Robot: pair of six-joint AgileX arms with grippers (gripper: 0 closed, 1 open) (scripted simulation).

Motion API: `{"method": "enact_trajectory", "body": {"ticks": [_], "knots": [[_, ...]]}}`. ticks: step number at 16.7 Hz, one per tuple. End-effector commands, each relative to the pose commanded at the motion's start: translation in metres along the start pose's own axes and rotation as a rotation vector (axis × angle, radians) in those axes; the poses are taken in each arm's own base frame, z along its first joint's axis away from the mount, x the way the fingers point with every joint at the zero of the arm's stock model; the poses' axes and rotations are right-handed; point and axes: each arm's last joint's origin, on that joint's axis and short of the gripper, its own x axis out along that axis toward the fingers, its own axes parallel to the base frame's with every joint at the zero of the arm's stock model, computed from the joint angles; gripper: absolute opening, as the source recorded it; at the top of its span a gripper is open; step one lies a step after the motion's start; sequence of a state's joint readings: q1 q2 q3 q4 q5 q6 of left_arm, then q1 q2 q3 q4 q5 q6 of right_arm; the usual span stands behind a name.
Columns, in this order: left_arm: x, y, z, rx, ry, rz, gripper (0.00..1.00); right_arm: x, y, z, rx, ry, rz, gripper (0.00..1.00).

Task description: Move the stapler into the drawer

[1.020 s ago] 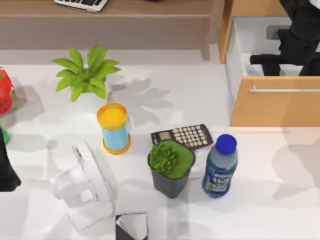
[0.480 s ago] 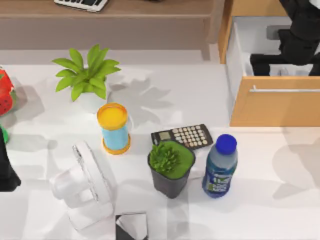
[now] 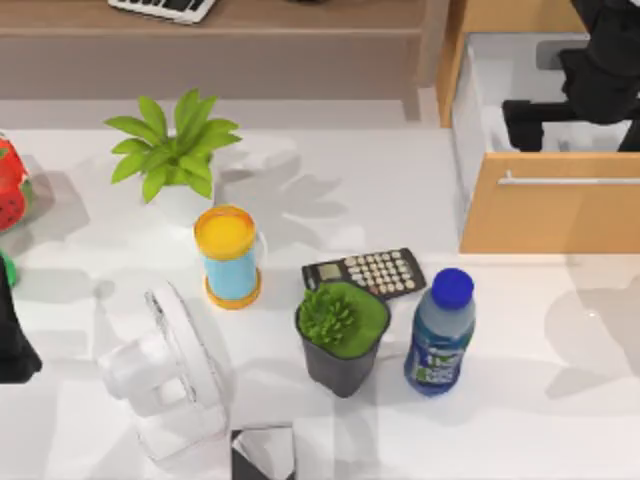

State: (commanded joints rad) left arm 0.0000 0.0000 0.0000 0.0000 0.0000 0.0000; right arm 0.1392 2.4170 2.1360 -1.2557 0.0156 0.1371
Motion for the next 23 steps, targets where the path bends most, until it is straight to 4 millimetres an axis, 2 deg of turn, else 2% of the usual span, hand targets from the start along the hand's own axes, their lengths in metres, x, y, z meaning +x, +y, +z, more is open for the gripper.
{"method": "enact_trajectory", "body": {"ticks": [4,8,11,14,18,23], "knots": [[0.000,0.000,0.000,0.000,0.000,0.000,1.00,-0.030,0.001,-0.007,-0.047,-0.142,0.010,1.00],[0.000,0.000,0.000,0.000,0.000,0.000,1.00,-0.069,0.005,-0.018,-0.101,-0.355,0.037,1.00],[0.000,0.000,0.000,0.000,0.000,0.000,1.00,-0.093,0.012,-0.033,-0.147,-0.520,0.071,1.00],[0.000,0.000,0.000,0.000,0.000,0.000,1.00,-0.108,0.018,-0.051,-0.189,-0.672,0.111,1.00],[0.000,0.000,0.000,0.000,0.000,0.000,1.00,-0.109,0.025,-0.080,-0.244,-0.837,0.171,1.00],[0.000,0.000,0.000,0.000,0.000,0.000,1.00,-0.082,0.034,-0.123,-0.348,-0.997,0.221,1.00]]}}
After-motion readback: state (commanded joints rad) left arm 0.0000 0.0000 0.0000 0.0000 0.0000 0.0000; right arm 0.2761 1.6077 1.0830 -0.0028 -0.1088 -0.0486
